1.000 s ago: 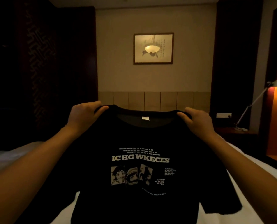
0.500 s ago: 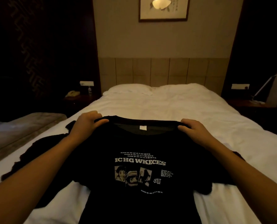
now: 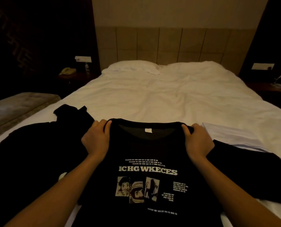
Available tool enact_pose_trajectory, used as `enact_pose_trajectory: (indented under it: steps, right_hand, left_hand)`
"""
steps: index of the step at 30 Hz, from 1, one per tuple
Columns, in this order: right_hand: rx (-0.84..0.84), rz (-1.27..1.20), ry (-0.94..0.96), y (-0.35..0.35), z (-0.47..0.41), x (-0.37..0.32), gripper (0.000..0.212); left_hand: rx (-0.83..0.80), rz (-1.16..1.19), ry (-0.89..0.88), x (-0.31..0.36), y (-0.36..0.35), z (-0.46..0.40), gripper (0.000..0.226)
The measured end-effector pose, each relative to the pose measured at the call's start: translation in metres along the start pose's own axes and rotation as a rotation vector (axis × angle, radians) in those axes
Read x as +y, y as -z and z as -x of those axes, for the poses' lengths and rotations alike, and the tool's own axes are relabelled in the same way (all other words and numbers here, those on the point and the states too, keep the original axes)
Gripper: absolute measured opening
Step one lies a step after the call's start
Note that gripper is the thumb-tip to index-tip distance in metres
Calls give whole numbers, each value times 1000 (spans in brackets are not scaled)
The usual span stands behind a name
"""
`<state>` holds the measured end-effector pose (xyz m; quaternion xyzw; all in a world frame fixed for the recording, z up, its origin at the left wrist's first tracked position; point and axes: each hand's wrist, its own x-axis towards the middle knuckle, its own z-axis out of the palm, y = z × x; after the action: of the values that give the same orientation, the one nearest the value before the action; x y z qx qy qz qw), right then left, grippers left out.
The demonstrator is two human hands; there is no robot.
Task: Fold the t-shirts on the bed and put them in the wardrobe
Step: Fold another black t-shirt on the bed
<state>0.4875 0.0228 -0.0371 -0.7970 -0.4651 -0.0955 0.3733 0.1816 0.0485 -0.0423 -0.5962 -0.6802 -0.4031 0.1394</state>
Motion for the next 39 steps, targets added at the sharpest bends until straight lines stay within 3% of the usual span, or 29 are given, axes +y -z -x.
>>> enact_pose_trajectory:
  steps: [5,14,18,26,31,35,39]
  right_hand:
    - [199,72,254,-33,-54,-21,48]
    - [235,172,385,-137,-149,-50,49]
    - [172,217,423,-199,-176,-48,48]
    - [-103,198,476,-317,-176,-9,54]
    - [-161,195,438,-322,-179,-10,56]
    - [-129,245,415,-310,-168,-16,46]
    - [-168,141,367,-278,-145,-28,38]
  left_hand:
    - [136,-105,-212,-16,-33,-73,39]
    - [134,-230,-346,-42,-132,-172,50]
    - [85,-245,-363,-53,-188,-188,41]
    - [-117,-269,-371,-96,-295,-163,47]
    - [-173,-215,-327,-104,-305,-166,47]
    - [-253,-225,-316,-98,-299,-164,45]
    - [-331,-176,-172,-76,-274,-154,44]
